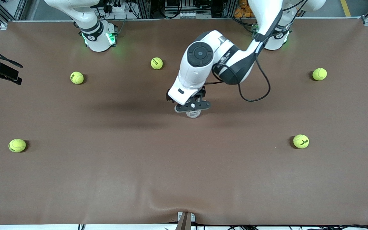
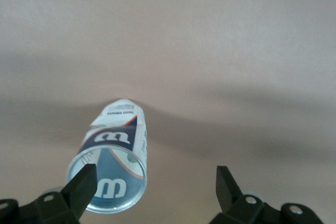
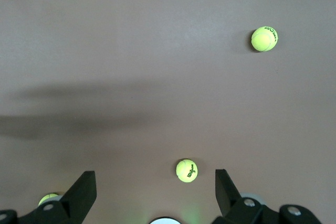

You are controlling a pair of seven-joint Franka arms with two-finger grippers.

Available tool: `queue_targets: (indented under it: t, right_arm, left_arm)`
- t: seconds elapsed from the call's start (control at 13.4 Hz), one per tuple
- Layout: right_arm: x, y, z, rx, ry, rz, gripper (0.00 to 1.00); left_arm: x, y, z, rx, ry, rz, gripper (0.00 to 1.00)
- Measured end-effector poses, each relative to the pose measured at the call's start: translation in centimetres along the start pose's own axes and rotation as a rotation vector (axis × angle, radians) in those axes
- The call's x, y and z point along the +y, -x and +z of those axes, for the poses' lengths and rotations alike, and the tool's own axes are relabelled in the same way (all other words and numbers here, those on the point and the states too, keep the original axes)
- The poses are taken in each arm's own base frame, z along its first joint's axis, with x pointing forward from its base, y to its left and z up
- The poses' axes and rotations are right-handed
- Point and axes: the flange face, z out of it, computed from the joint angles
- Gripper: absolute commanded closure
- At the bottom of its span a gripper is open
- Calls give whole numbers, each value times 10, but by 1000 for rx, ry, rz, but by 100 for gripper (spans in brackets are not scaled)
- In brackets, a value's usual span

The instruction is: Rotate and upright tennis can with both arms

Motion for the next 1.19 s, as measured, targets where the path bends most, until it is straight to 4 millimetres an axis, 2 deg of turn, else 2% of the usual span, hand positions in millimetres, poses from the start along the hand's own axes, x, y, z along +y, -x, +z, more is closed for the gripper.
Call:
queue_targets:
  t: [0.15, 0.67, 0.97, 1.19]
  right_arm:
    - [0, 0, 0, 0, 0, 0, 0]
    - [0, 0, 1, -1, 0, -1, 0]
    - [-1, -1, 1, -2, 0, -1, 0]
    - [-1, -2, 3, -4, 1, -2, 0]
  left_arm:
    - [-16, -19, -19, 16, 12, -33, 0]
    - [-78, -80, -62, 75, 9, -132, 0]
    - [-145, -133, -81, 61, 22, -124, 0]
    - [-216, -172, -110, 33, 70, -102, 0]
